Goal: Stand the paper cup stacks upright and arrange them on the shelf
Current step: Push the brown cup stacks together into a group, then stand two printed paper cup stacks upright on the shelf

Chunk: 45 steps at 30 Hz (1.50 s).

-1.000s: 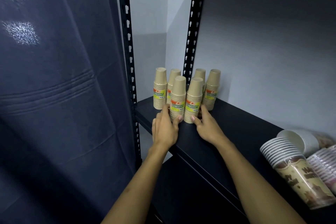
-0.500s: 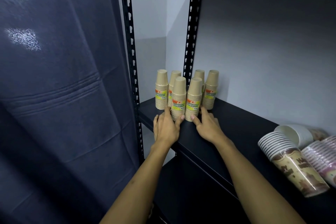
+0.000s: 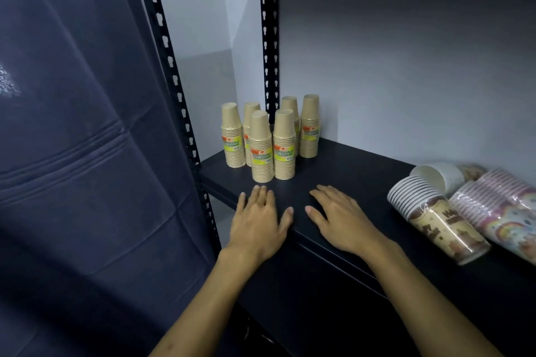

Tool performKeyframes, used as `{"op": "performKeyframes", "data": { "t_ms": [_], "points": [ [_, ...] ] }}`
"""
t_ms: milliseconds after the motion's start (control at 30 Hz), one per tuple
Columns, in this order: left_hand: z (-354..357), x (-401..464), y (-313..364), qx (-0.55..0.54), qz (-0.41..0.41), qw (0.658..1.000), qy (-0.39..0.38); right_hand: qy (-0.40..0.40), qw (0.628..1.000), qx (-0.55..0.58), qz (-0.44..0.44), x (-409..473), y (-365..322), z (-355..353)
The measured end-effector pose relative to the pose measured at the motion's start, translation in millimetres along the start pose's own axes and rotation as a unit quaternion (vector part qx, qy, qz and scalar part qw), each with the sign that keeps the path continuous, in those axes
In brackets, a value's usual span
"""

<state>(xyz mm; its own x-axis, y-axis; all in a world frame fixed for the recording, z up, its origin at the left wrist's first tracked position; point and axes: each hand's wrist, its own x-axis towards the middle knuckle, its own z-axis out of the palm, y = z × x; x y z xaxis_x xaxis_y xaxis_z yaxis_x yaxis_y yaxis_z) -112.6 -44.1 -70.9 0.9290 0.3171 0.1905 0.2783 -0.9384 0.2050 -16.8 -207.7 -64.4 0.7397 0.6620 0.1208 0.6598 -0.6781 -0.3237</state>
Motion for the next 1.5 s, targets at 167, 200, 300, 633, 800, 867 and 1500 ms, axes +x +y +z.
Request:
{"op": "performKeyframes", "data": {
  "t_ms": [167,200,300,633,800,867,1500],
  "points": [
    [1,6,22,-0.045,0.14,0.987,-0.061,0.032,0.998,-0.031,0.036,-69,18,-12],
    [2,11,24,-0.055,0.153,0.984,-0.068,0.037,0.998,-0.033,0.047,-76,21,-13],
    [4,29,36,-0.067,0.195,0.974,-0.09,0.058,0.996,-0.029,0.062,-84,24,-14],
    [25,60,55,-0.124,0.252,0.955,-0.099,0.103,0.982,-0.035,0.155,-79,18,-12],
    [27,61,53,-0.12,0.264,0.951,-0.103,0.11,0.977,-0.028,0.181,-80,14,-13],
    [26,62,52,-0.121,0.267,0.95,-0.103,0.113,0.975,-0.031,0.189,-81,12,-14],
    [22,61,52,-0.119,0.266,0.95,-0.116,0.168,0.966,-0.035,0.196,-180,26,-27]
  ]
}}
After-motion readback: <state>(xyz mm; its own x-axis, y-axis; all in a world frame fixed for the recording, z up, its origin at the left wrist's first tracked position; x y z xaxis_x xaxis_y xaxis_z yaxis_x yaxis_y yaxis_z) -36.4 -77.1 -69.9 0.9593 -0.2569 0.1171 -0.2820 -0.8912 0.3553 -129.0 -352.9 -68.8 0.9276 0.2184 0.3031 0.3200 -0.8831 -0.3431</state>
